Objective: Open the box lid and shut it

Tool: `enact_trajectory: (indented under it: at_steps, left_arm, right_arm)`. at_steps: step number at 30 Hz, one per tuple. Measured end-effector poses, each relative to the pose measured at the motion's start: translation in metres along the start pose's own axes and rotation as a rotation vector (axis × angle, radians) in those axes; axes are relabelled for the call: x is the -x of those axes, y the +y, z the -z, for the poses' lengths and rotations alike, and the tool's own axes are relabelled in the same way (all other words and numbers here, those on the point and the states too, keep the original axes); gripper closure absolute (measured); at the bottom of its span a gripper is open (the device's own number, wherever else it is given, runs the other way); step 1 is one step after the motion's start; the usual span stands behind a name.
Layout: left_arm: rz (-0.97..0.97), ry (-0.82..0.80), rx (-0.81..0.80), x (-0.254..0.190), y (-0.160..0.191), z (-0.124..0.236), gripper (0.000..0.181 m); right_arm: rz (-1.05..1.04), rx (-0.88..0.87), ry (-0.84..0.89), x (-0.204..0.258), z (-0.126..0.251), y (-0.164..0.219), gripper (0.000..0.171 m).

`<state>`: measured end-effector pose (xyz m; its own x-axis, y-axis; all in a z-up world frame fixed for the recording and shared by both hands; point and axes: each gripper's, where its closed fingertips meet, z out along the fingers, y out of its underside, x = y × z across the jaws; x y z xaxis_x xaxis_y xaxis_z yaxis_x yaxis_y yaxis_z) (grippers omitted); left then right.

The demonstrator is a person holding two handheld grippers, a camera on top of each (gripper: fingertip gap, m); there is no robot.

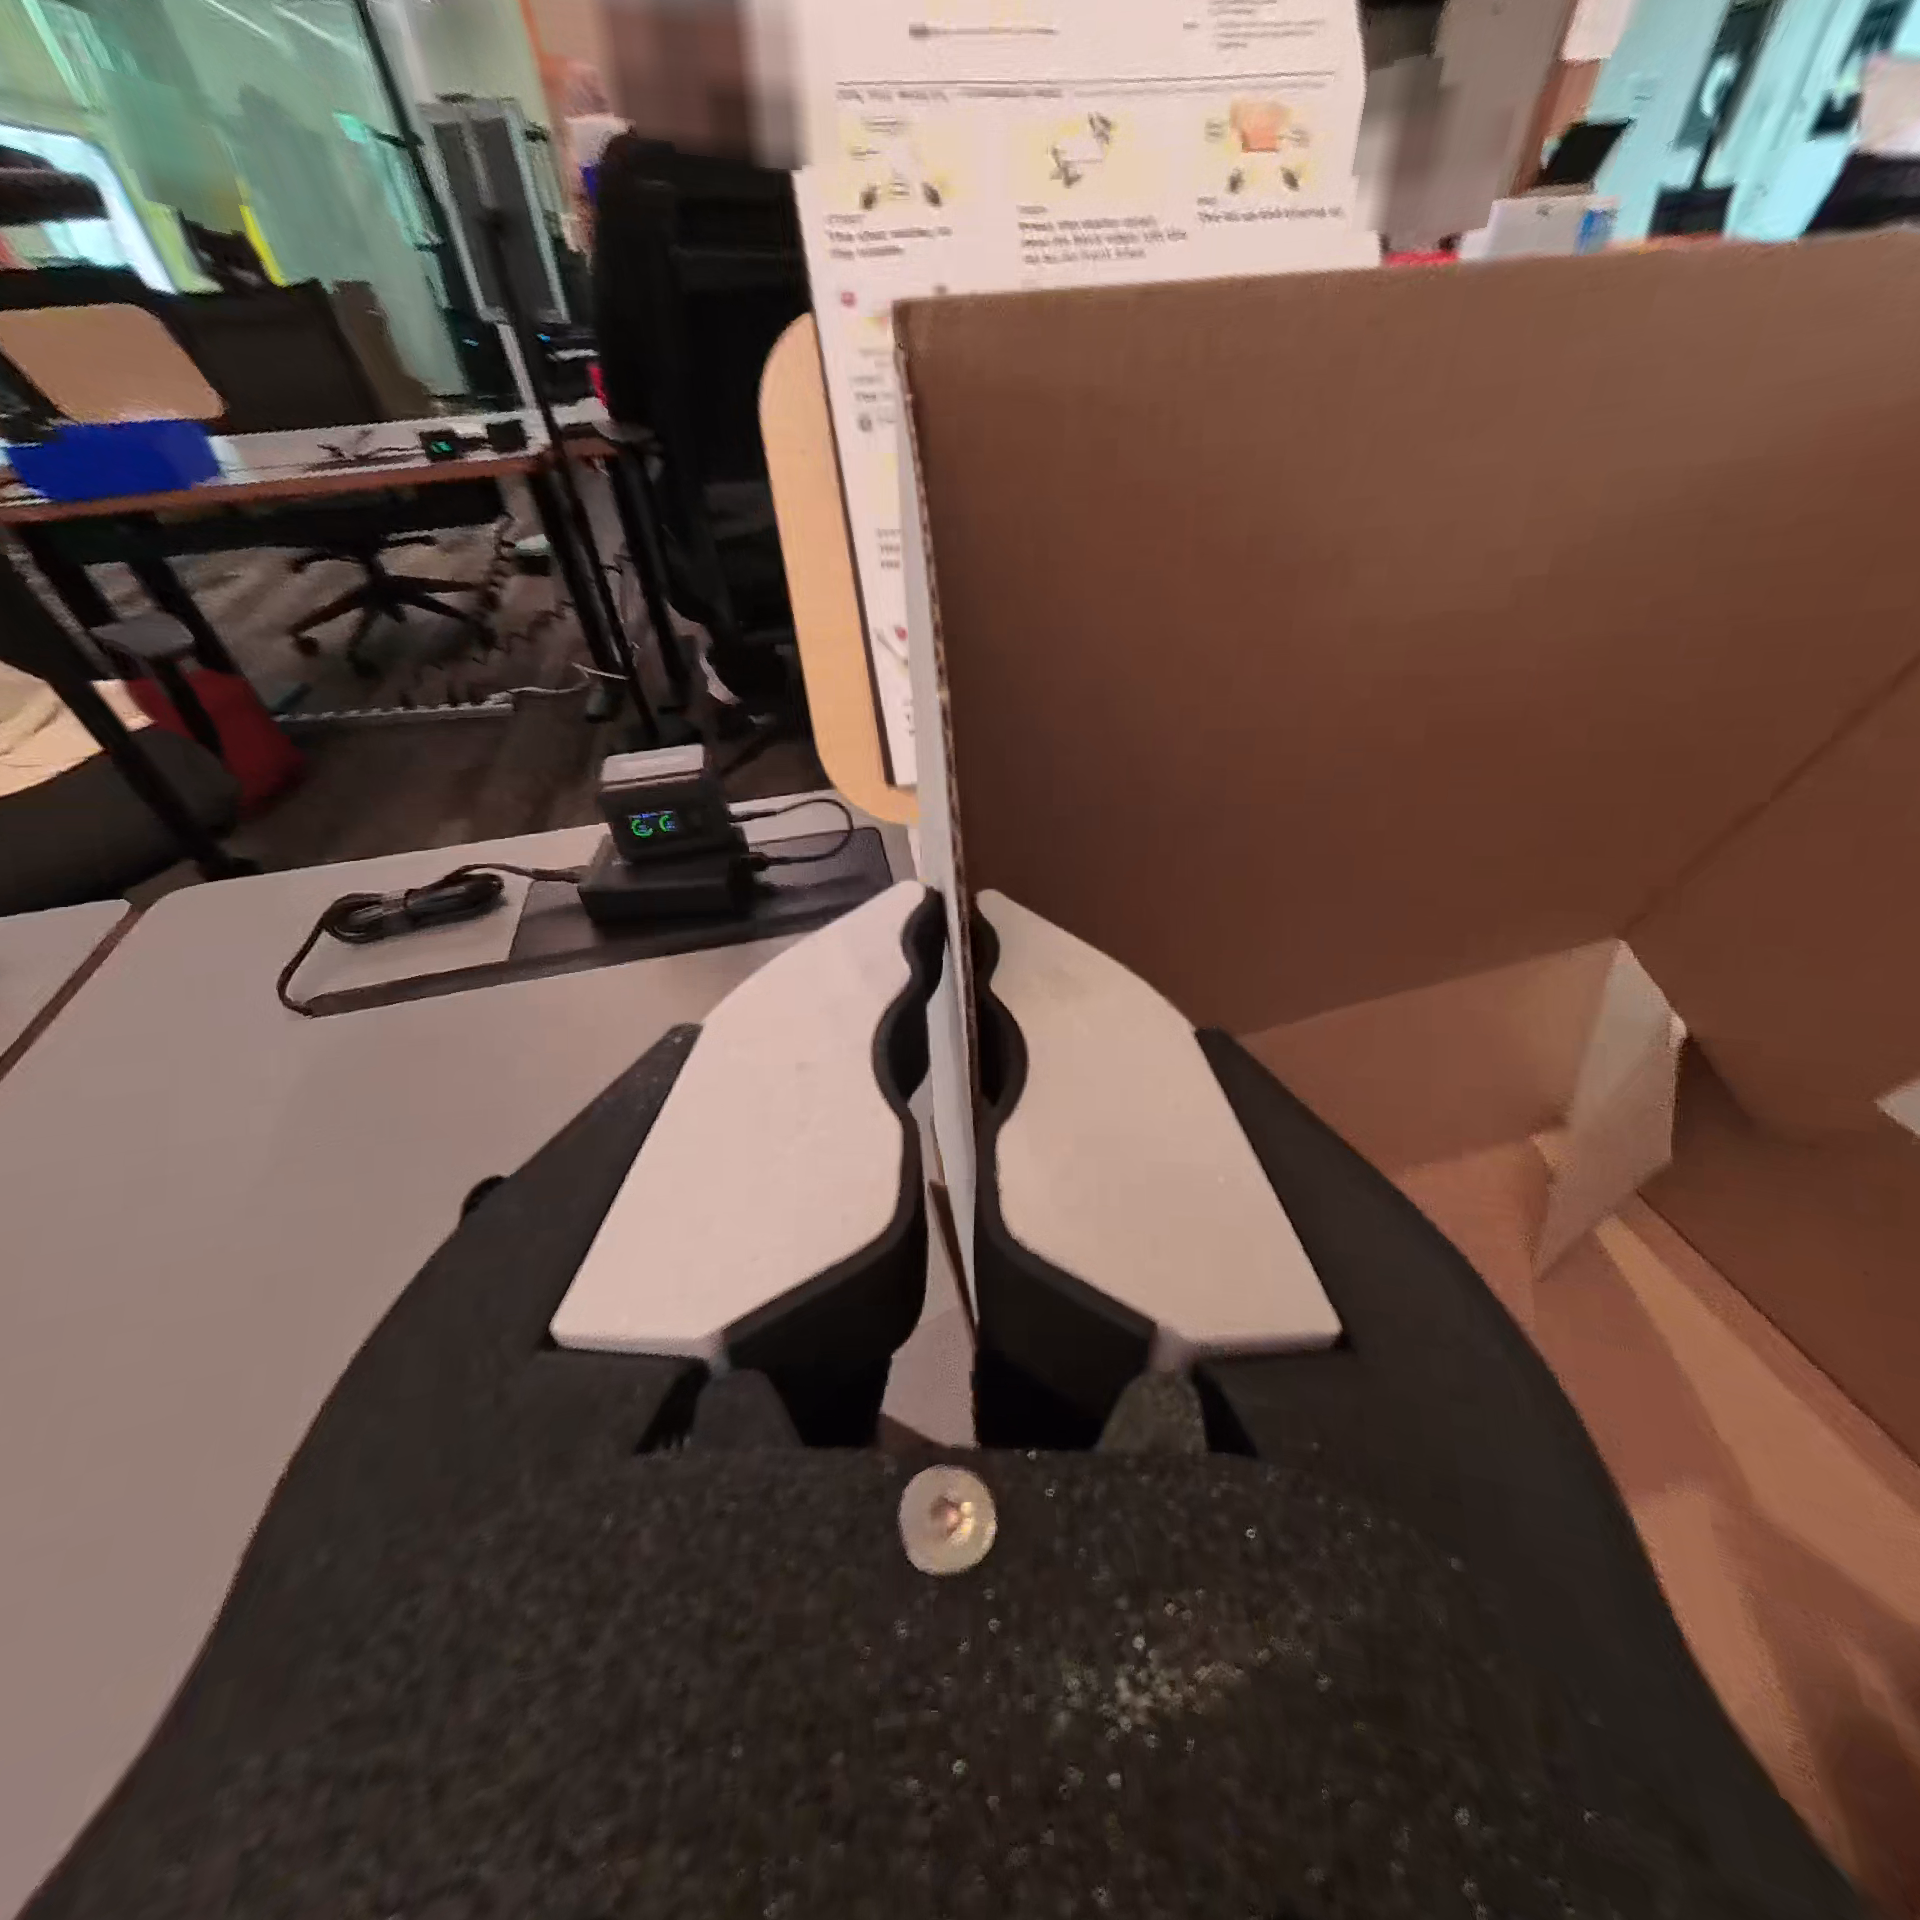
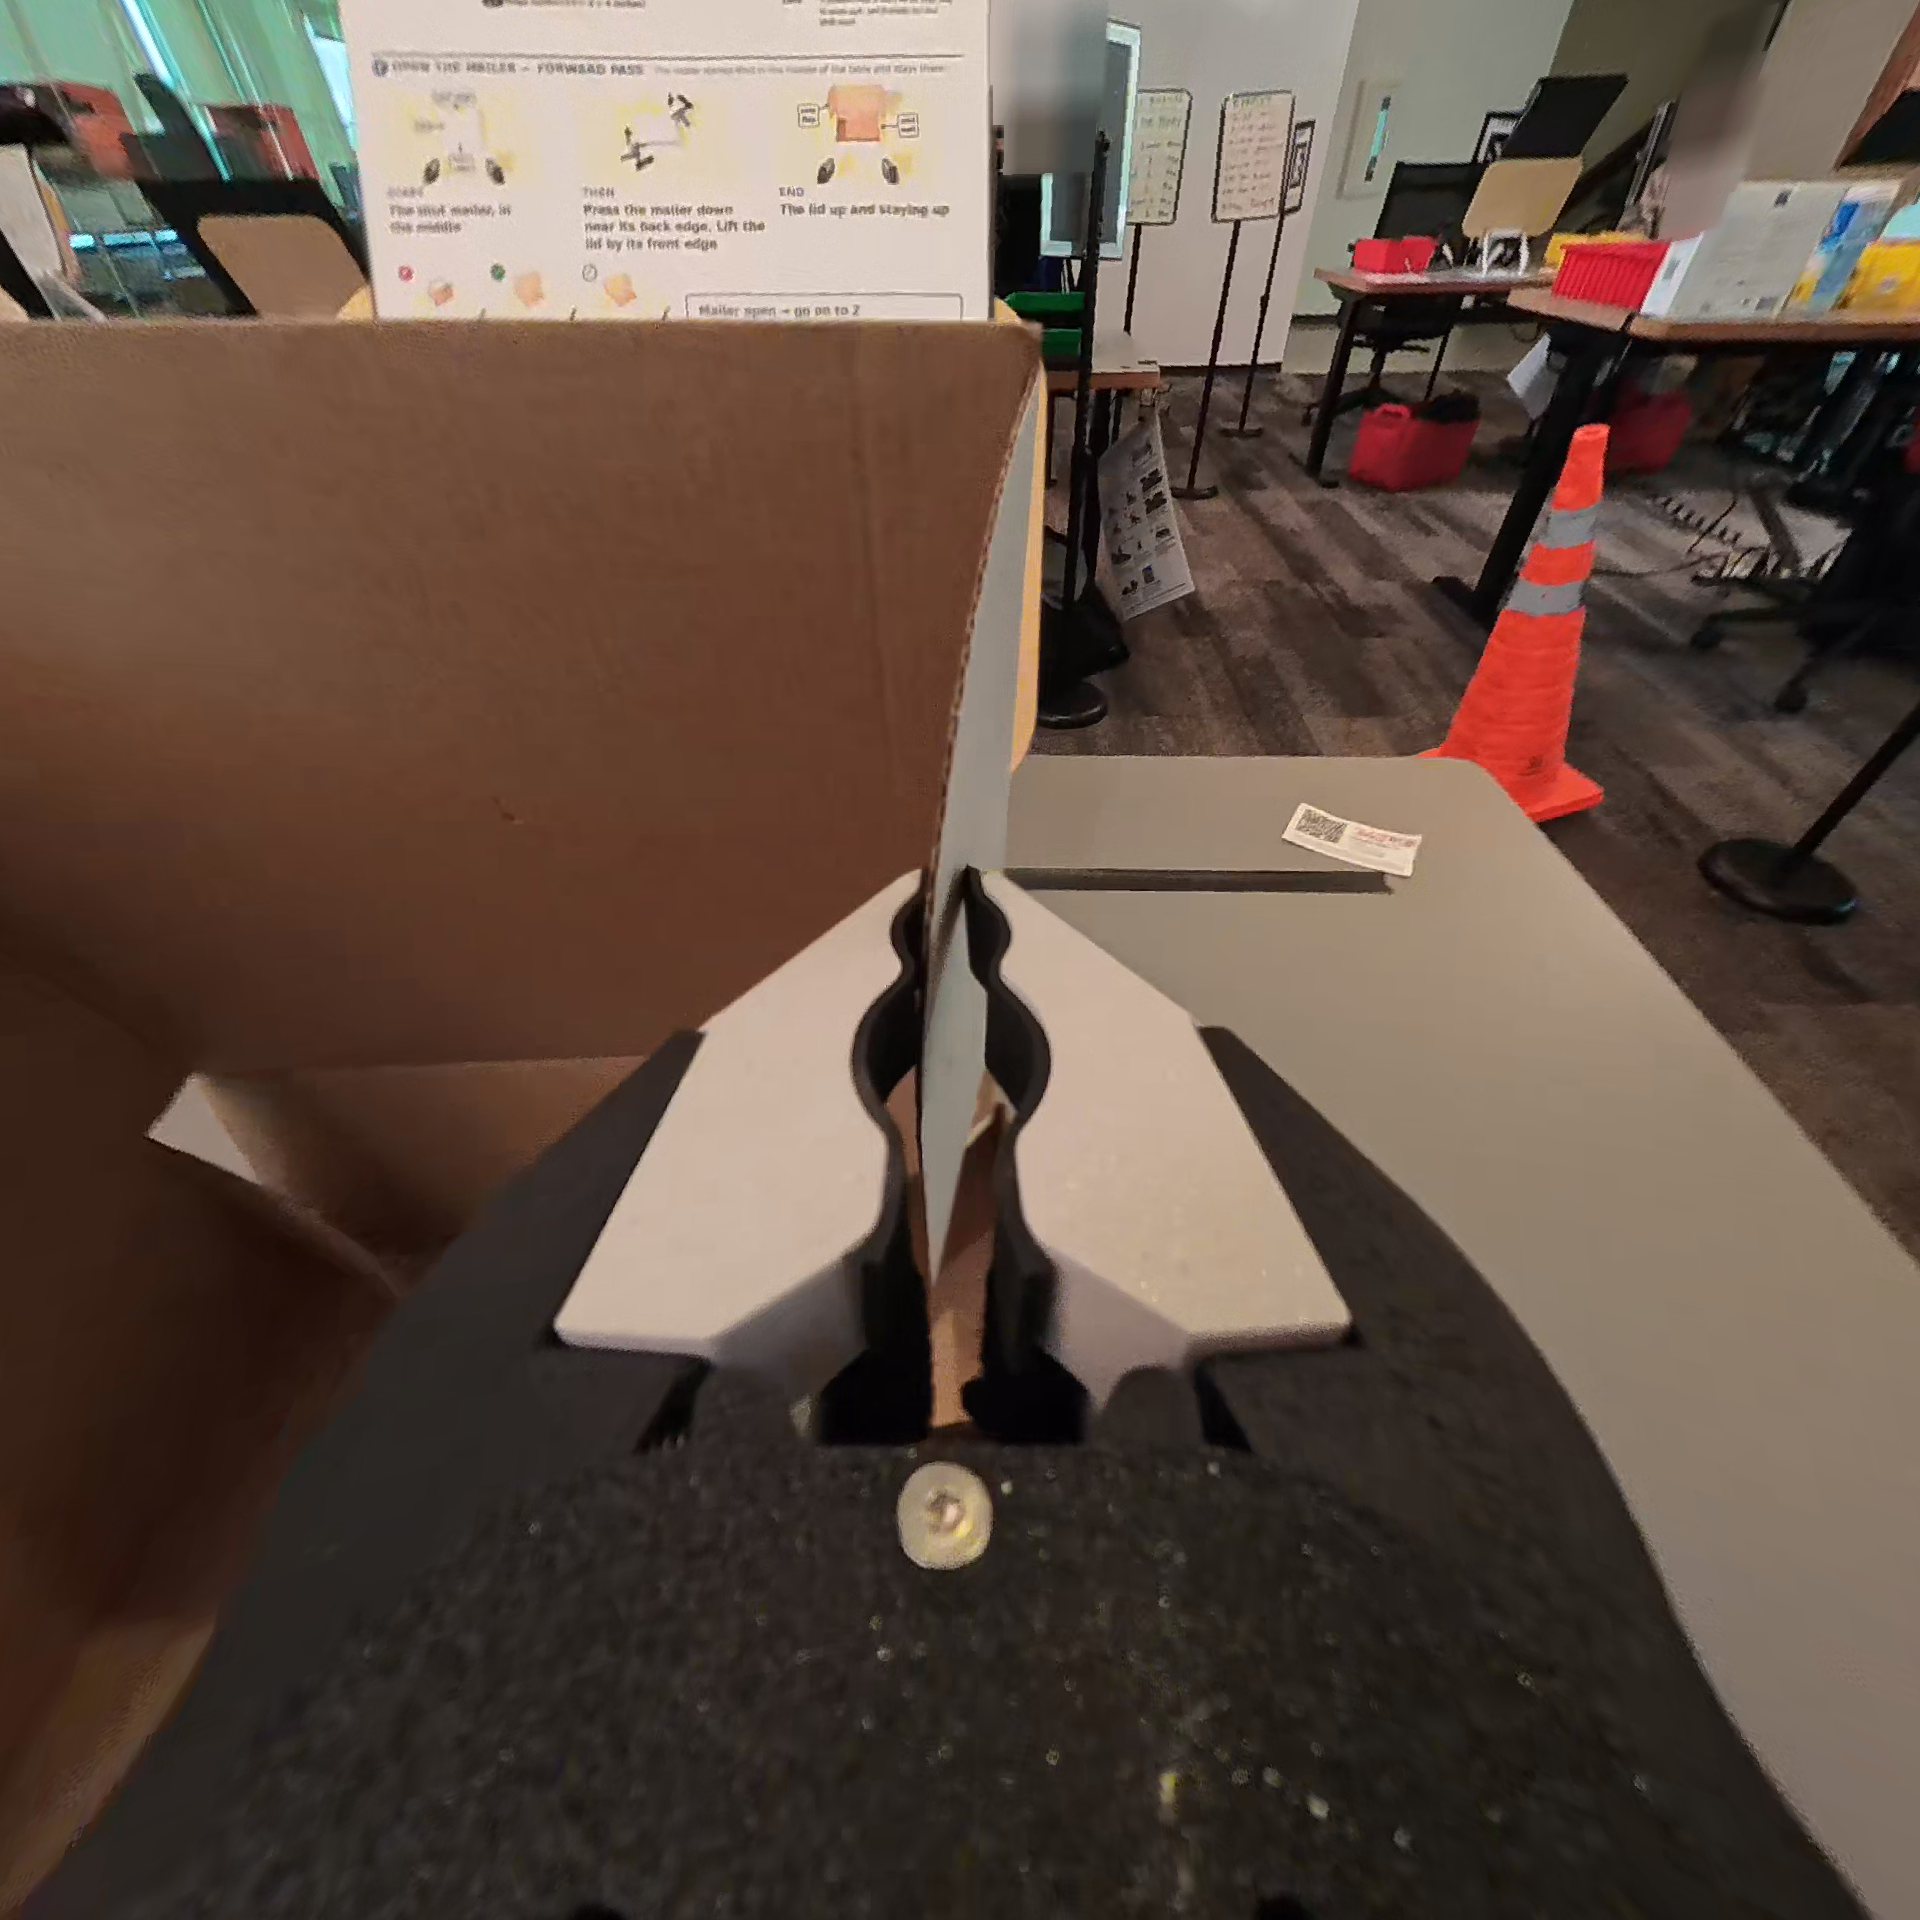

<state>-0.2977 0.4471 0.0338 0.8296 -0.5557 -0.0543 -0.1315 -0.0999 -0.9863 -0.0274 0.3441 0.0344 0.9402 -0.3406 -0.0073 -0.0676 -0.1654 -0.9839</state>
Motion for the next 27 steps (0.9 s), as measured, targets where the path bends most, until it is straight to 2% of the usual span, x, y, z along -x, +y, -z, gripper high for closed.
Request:
enact_trajectory:
  at_steps: [6, 13, 21, 23, 24, 25, 27]
  left_arm:
    - [-0.045, 0.070, 0.079, -0.008, 0.006, 0.025, 0.178]
    - [-0.126, 0.007, 0.146, -0.009, 0.004, 0.009, 0.177]
    - [-0.123, 0.038, 0.094, -0.024, 0.007, 0.022, 0.166]
    - [-0.153, -0.059, 0.062, -0.015, -0.003, 0.042, 0.142]
    - [-0.189, -0.107, 0.001, -0.014, -0.015, 0.061, 0.138]
    - [-0.197, -0.108, -0.077, -0.022, -0.027, 0.081, 0.143]
    - [-0.127, 0.124, -0.150, -0.079, -0.035, 0.109, 0.156]
  right_arm:
    - [0.148, -0.004, -0.034, -0.010, 0.022, 0.010, 0.168]
    - [0.146, 0.213, -0.159, -0.016, 0.018, 0.008, 0.168]
    - [0.176, 0.134, -0.059, -0.020, 0.025, 0.011, 0.169]
    - [0.172, 0.140, -0.048, -0.018, 0.023, 0.010, 0.169]
    - [0.186, 0.142, -0.039, -0.017, 0.023, 0.010, 0.169]
    - [0.201, 0.143, -0.028, -0.017, 0.023, 0.010, 0.169]
    - [0.209, 0.142, -0.022, -0.016, 0.024, 0.011, 0.169]
